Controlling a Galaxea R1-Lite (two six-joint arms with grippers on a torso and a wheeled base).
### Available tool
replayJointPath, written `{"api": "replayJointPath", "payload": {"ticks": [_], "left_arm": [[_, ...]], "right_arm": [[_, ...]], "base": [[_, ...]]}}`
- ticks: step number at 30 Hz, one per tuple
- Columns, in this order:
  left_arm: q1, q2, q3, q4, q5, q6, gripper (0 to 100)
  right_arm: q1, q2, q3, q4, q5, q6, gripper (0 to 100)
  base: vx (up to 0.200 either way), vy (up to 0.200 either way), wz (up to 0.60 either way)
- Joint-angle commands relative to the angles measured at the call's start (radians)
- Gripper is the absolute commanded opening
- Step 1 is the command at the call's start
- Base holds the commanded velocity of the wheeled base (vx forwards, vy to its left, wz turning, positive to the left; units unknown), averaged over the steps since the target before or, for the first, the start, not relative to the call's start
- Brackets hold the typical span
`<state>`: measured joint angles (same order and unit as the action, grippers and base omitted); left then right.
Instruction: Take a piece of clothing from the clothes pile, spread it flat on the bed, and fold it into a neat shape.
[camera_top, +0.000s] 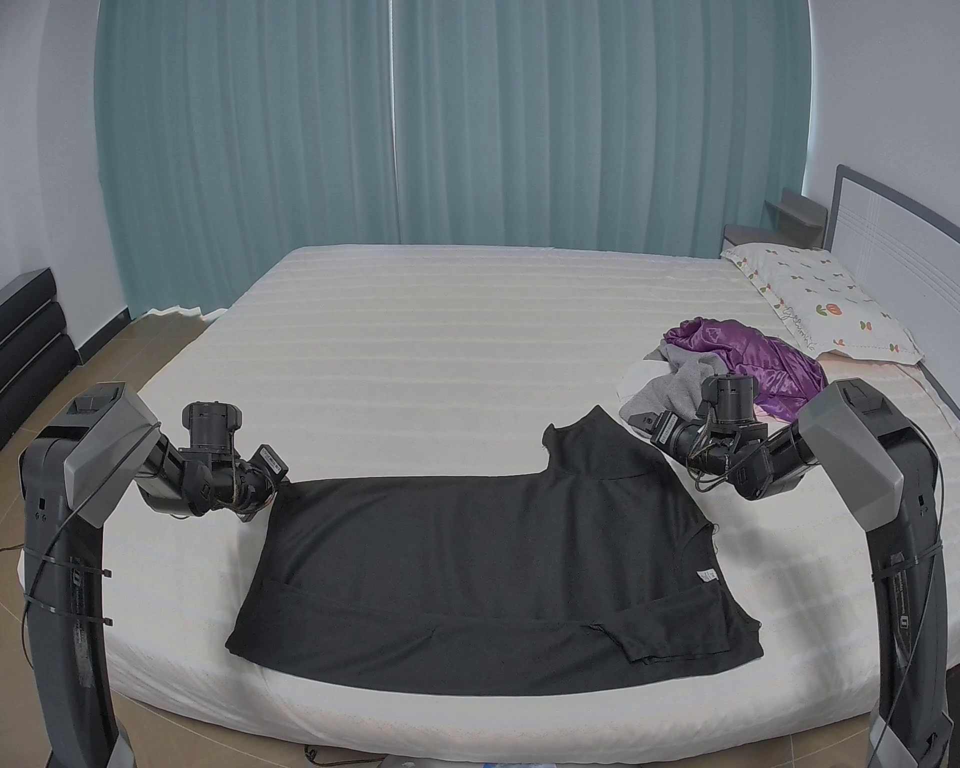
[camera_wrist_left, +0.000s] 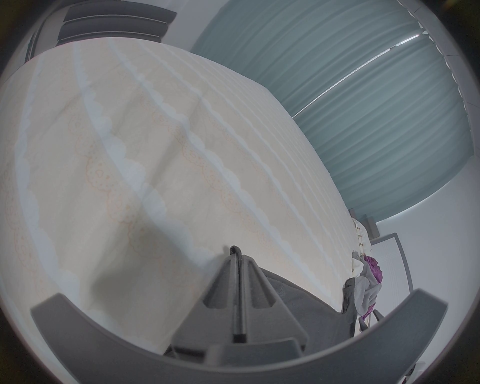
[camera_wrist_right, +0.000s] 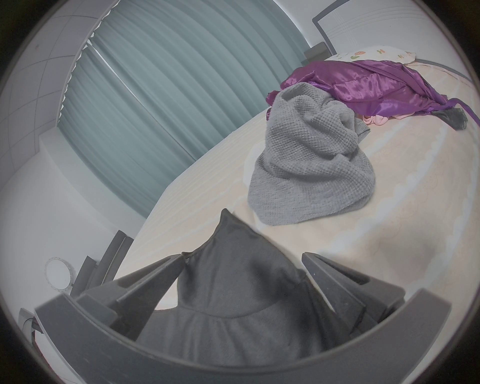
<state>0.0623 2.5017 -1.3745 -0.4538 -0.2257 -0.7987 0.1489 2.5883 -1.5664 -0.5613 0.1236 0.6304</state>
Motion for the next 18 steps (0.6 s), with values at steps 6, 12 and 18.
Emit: {"api": "replayJointPath", "payload": {"ticks": [6, 12, 18], "left_arm": [[0.001, 0.003, -0.002, -0.002, 0.0, 0.001, 0], [0.001, 0.005, -0.002, -0.003, 0.0, 0.001, 0], [0.001, 0.006, -0.002, -0.006, 0.002, 0.003, 0]], "right_arm": [[-0.002, 0.061, -0.041, 0.001, -0.004, -0.003, 100], [-0.005, 0.082, -0.049, 0.0, -0.013, -0.001, 0], [-0.012, 0.085, -0.05, 0.004, -0.013, -0.001, 0]], "base": [[0.0, 0.0, 0.0], [0.0, 0.0, 0.0], [0.0, 0.0, 0.0]]}}
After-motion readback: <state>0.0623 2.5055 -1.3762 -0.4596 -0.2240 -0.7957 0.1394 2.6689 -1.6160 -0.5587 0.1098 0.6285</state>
